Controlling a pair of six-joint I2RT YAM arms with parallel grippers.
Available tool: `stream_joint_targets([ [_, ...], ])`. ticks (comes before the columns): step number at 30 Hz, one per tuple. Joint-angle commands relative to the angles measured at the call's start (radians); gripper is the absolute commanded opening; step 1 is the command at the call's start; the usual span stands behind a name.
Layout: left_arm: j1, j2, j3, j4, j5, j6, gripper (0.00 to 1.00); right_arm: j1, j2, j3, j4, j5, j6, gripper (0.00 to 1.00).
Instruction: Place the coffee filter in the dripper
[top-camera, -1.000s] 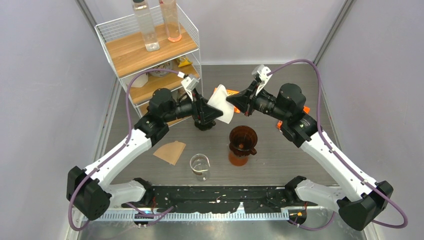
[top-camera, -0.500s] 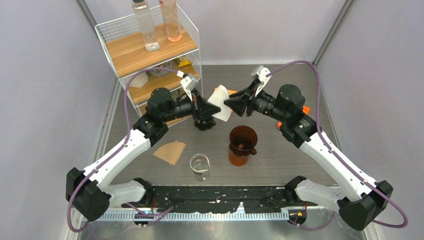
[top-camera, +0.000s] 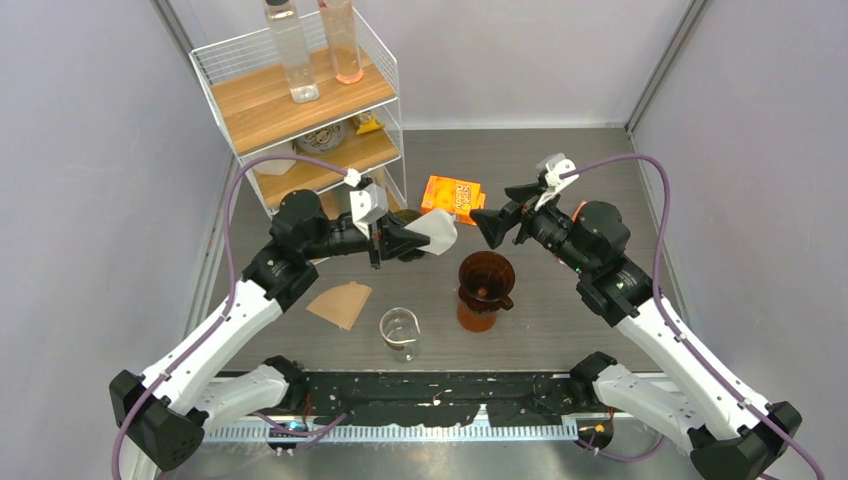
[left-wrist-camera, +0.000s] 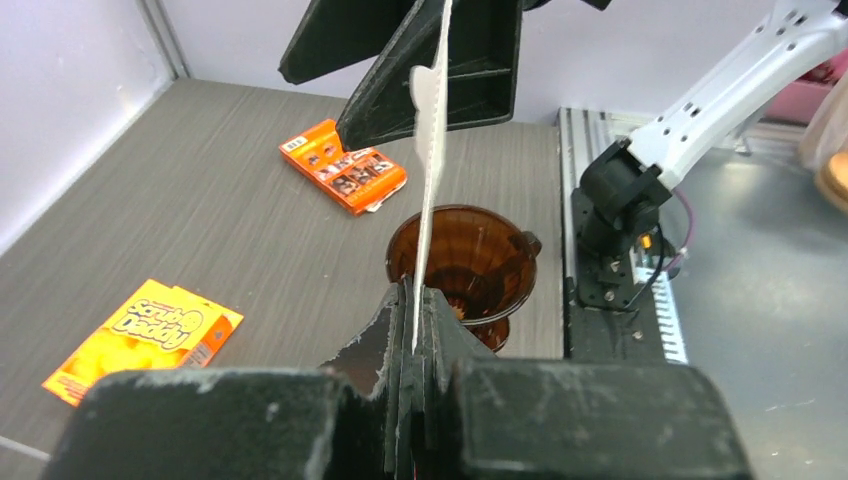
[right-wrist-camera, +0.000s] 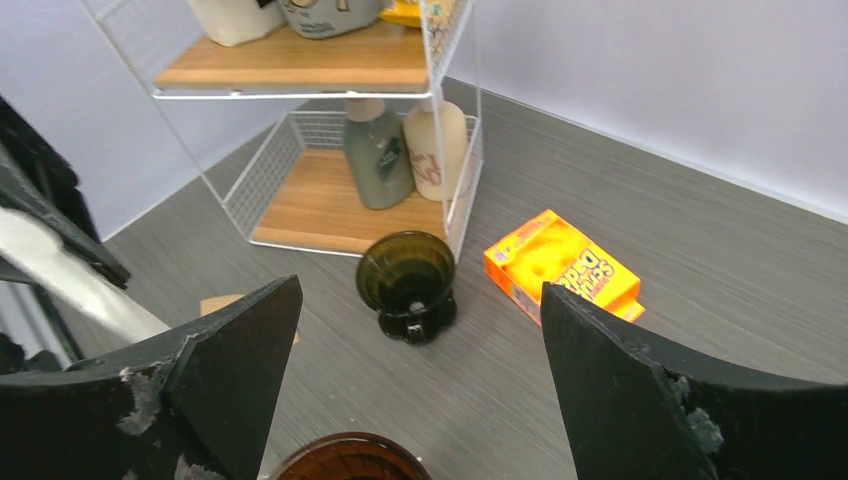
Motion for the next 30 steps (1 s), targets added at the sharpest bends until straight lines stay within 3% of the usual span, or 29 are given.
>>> stream_joint_targets([
  [1, -0.003, 0.003, 0.017, -0.087, 0.019, 0.166, 0.00, -0.013, -0.019, -0.040, 0.029, 0.060, -0.048, 0.95],
  [7, -0.003, 0.055, 0.054, -0.118, 0.030, 0.194, 0.00, -0.014, -0.035, -0.069, 0.061, -0.181, -0.110, 0.95],
  [15, -0.004, 0.076, 0.057, -0.085, 0.004, 0.163, 0.00, -0.015, -0.037, -0.090, 0.118, -0.314, -0.110, 0.95],
  [19, -0.002, 0.076, 0.056, -0.090, 0.032, 0.161, 0.00, -0.014, -0.031, -0.094, 0.132, -0.294, -0.107, 0.95],
  [23, -0.004, 0.067, 0.046, -0.086, 0.042, 0.161, 0.00, -0.014, -0.016, -0.078, 0.134, -0.171, -0.075, 0.95],
  [30, -0.003, 0.071, 0.046, -0.083, 0.012, 0.148, 0.00, -0.014, 0.008, -0.061, 0.097, -0.189, -0.080, 0.95],
])
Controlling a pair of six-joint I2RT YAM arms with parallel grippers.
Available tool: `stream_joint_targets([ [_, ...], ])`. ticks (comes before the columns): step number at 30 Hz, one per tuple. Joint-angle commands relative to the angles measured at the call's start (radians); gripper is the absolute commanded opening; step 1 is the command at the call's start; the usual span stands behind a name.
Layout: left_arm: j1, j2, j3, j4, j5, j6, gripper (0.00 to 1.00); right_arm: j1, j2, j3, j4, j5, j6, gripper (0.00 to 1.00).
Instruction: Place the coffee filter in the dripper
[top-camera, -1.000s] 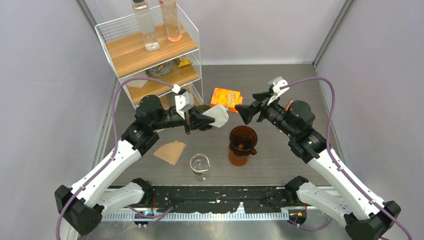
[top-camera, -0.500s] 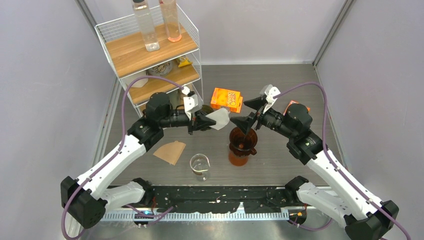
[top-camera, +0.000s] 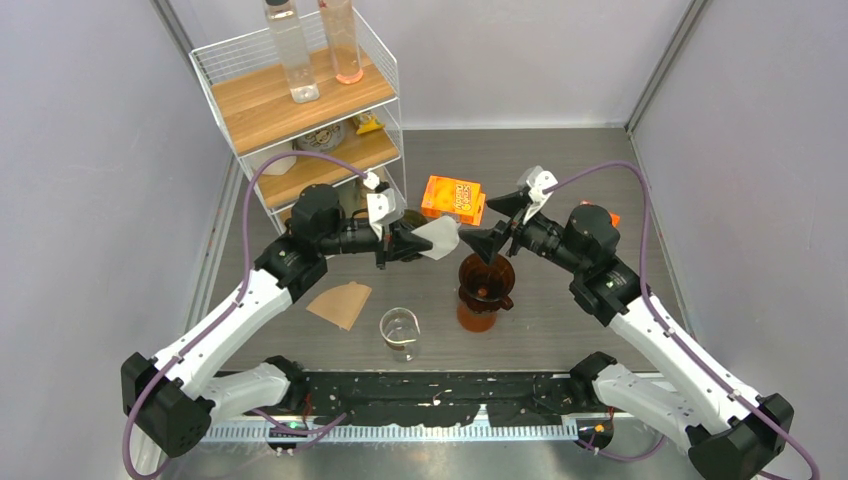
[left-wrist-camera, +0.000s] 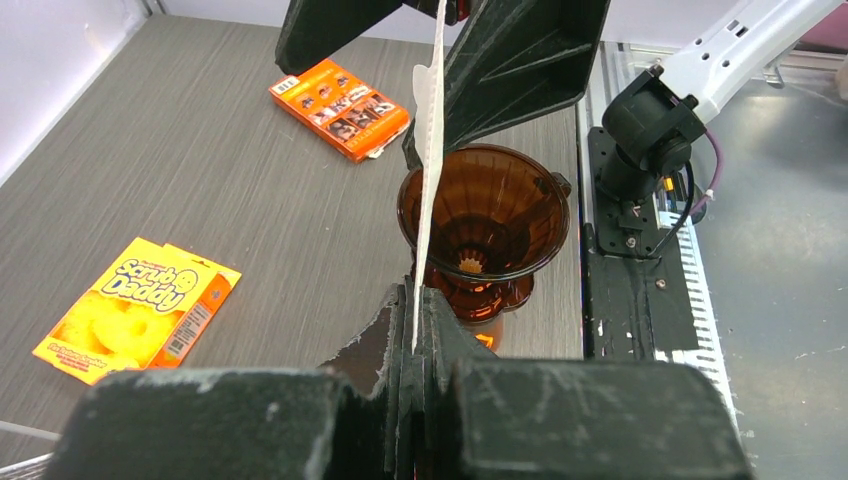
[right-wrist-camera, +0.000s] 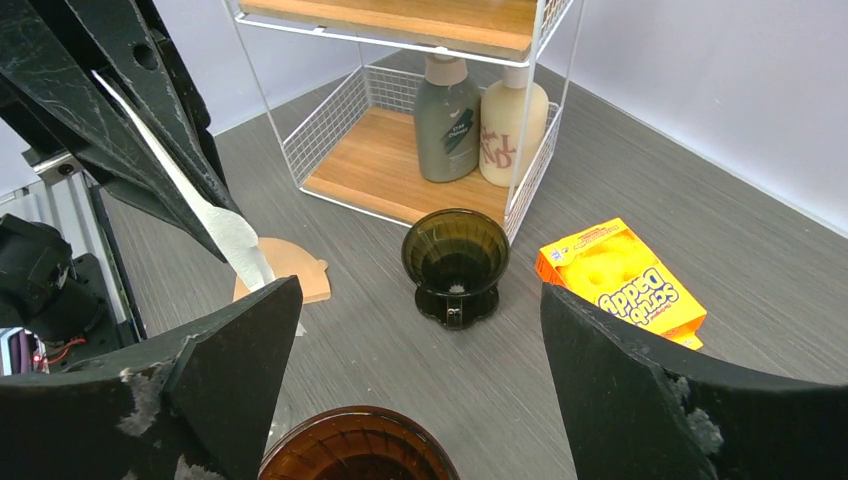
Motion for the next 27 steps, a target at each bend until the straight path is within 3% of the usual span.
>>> stream_joint_targets([
  [1, -0.003, -0.006, 0.036, 0.029, -0.013, -0.018, 0.00, -0.001, 0.008, 0.031, 0.014, 0.031, 0.003, 0.95],
  [17, -0.003, 0.000, 0.034, 0.038, -0.093, -0.051, 0.00, -0.001, 0.030, 0.065, 0.032, -0.105, 0.072, 0.95],
  [27, -0.003, -0.003, 0.035, 0.022, -0.039, -0.025, 0.00, -0.001, -0.003, 0.079, -0.024, -0.038, 0.037, 0.95],
])
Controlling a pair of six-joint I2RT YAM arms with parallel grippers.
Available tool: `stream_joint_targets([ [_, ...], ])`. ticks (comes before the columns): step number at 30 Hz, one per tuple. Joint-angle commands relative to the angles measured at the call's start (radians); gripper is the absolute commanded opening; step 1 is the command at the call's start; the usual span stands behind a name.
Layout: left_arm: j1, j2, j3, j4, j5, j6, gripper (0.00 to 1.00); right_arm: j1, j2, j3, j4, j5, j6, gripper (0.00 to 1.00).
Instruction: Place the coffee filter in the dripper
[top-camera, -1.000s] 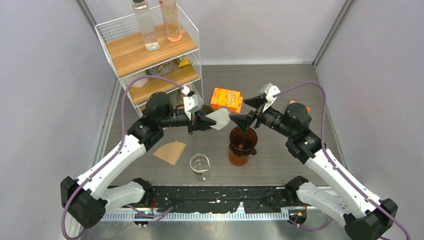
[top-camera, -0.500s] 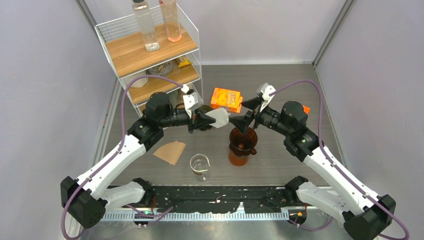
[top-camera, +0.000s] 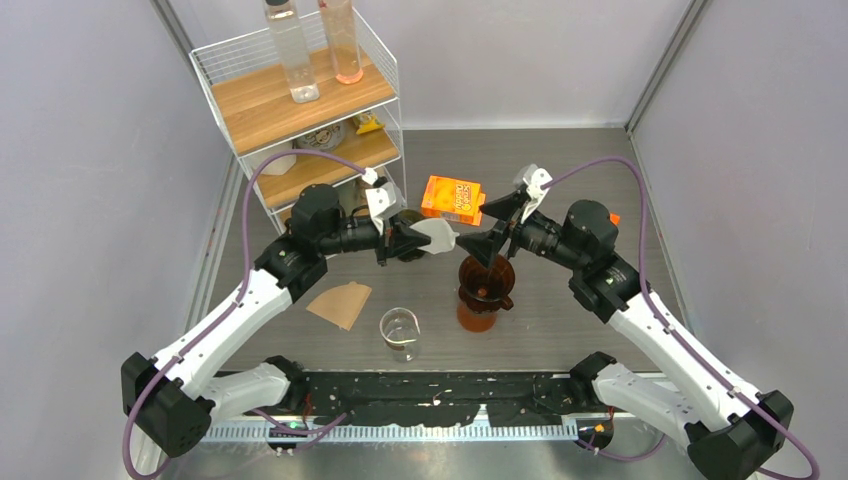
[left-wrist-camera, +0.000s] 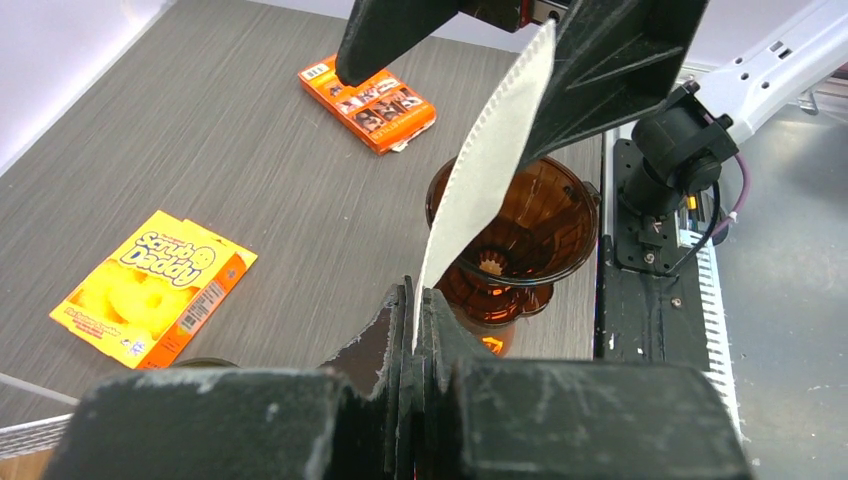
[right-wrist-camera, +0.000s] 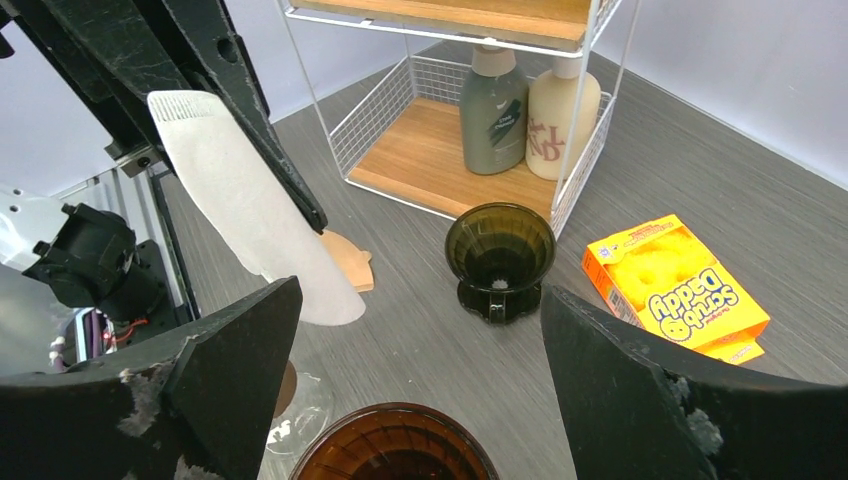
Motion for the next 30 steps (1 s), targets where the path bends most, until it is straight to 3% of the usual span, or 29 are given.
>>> stream_joint_targets([
  [1, -0.003, -0.004, 0.034, 0.016, 0.064, 0.032, 0.00, -0.001, -0.035, 0.050, 0.001, 0.064, -0.022, 0.95],
  [5, -0.003, -0.008, 0.033, 0.000, 0.090, 0.056, 0.00, -0.001, -0.038, 0.066, -0.002, 0.105, -0.026, 0.95],
  [22, -0.003, 0.012, 0.030, 0.015, 0.026, 0.027, 0.00, -0.001, -0.059, 0.055, 0.027, -0.029, 0.007, 0.95],
  [30, -0.003, 0.011, 0.030, -0.005, 0.089, 0.052, 0.00, 0.000, -0.013, 0.087, 0.002, 0.125, 0.003, 0.95],
])
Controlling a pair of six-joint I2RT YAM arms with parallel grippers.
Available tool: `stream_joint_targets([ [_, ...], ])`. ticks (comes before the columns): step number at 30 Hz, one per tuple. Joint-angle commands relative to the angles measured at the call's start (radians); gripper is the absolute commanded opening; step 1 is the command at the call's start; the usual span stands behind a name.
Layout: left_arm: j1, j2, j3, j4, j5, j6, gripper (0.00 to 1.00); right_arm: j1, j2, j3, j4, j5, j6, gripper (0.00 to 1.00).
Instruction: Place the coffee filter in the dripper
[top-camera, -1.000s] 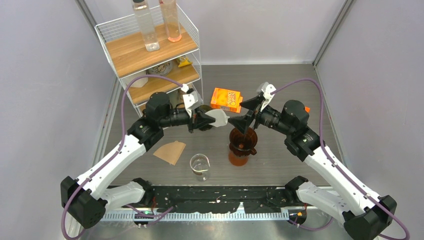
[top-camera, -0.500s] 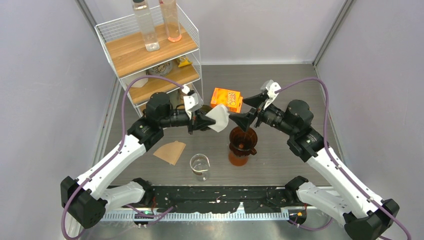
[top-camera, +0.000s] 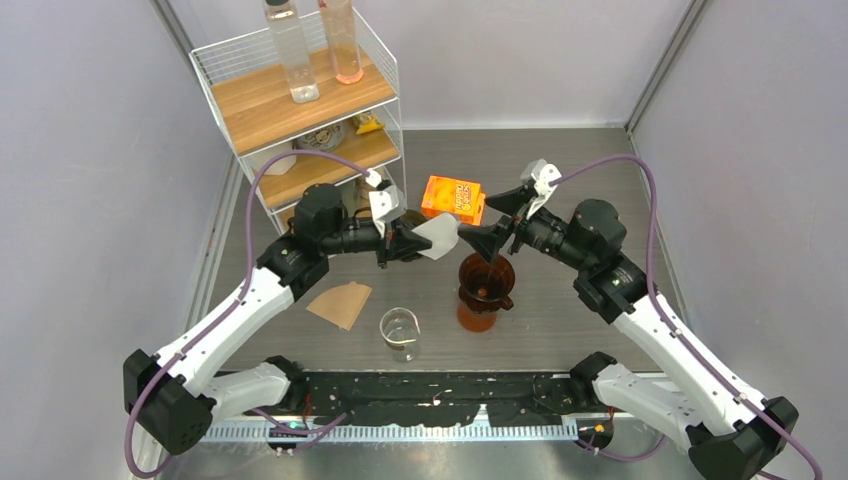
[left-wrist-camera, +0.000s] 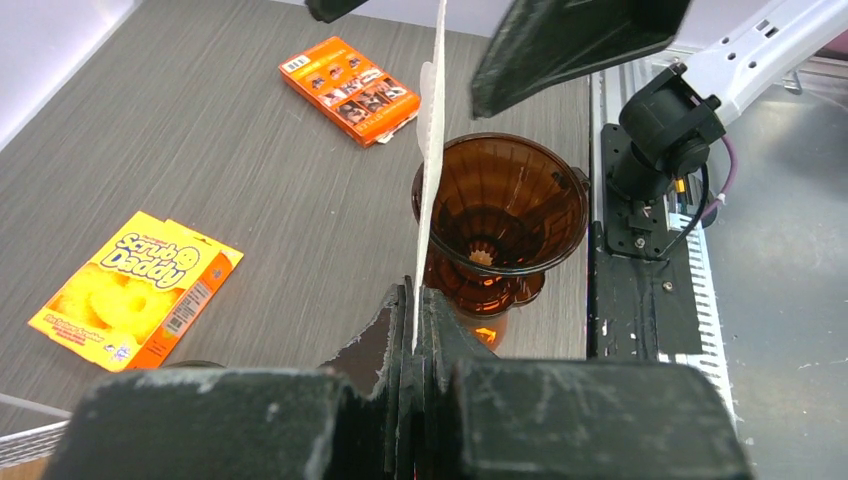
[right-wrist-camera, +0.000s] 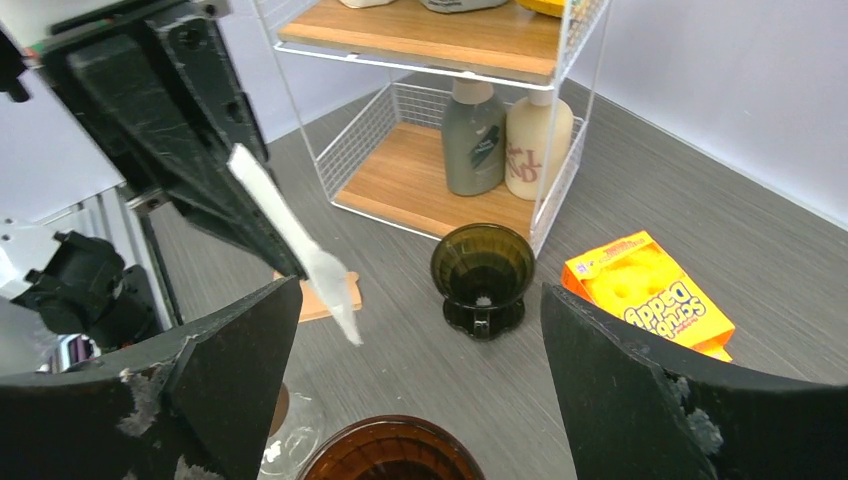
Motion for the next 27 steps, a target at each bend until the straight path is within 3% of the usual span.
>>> stream_joint_targets([
  [1, -0.003, -0.003, 0.030, 0.002, 0.065, 0.032, 0.00, -0.001, 0.026, 0.058, 0.019, 0.099, 0.005, 0.95],
  [12, -0.003, 0.009, 0.038, -0.014, 0.075, 0.033, 0.00, -0.001, 0.049, 0.067, 0.023, 0.224, 0.023, 0.95],
  [27, -0.003, -0.011, 0.000, 0.090, 0.026, -0.059, 0.00, -0.001, -0.008, 0.021, 0.011, -0.085, 0.013, 0.96],
])
